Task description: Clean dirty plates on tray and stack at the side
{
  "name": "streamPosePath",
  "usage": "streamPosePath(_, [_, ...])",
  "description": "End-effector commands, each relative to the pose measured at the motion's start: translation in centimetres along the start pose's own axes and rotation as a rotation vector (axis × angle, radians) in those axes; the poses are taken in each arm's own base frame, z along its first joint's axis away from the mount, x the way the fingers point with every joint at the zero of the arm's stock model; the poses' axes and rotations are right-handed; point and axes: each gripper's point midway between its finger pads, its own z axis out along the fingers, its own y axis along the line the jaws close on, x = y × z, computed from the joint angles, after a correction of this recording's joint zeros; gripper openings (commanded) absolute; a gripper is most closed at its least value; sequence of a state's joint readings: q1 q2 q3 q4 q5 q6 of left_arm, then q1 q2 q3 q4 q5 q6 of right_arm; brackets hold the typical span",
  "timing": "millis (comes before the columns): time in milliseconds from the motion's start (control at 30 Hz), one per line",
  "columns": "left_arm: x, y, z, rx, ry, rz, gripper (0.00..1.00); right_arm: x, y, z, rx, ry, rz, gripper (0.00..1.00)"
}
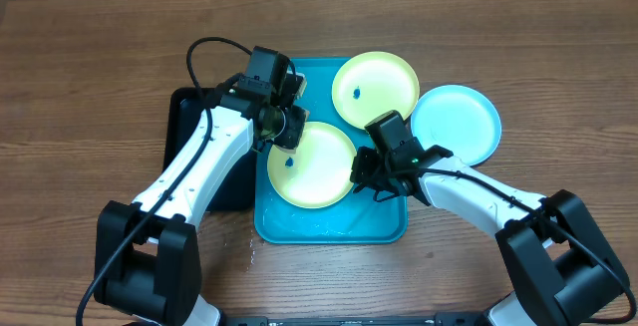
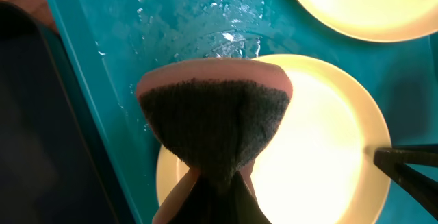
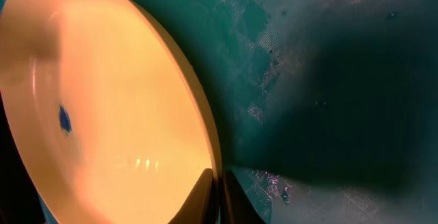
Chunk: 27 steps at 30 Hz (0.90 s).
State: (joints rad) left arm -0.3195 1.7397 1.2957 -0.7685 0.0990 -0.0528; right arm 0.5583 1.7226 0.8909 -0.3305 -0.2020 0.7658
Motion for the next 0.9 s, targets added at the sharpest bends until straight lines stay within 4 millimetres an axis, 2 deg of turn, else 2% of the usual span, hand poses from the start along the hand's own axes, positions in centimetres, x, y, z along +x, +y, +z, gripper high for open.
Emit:
streamPosePath(0, [-0.2, 0.3, 0.1, -0.023, -0.01, -0.011, 0.04, 0.0, 0.1, 0.1, -0.002, -0.003, -0.005, 0.09])
streamPosePath(133, [-0.1, 0.4, 0.2, -0.027, -0.01, -0.011, 0.04, 0.0, 0.1, 0.1, -0.002, -0.003, -0.004, 0.25])
streamPosePath(233, [0.3, 0.3, 0.4, -0.018, 0.0, -0.012, 0.04, 0.0, 0.1, 0.1, -0.003, -0.003, -0.004, 0.29])
streamPosePath(533, [2.4, -0.7, 2.8, 0.039, 0.017, -0.006, 0.04, 0.0, 0.2, 0.1, -0.004, -0.005, -0.005, 0.3])
streamPosePath(667, [2.7, -0.9, 3.5, 0.061, 0.001, -0.004, 0.04, 0.0, 0.2, 0.1, -0.004, -0.005, -0.005, 0.3])
streamPosePath(867, [2.5, -1.4, 3.6, 0.091, -0.01, -0.001, 0.04, -0.1, 0.1, 0.1, -0.002, -0.008, -0.005, 0.3])
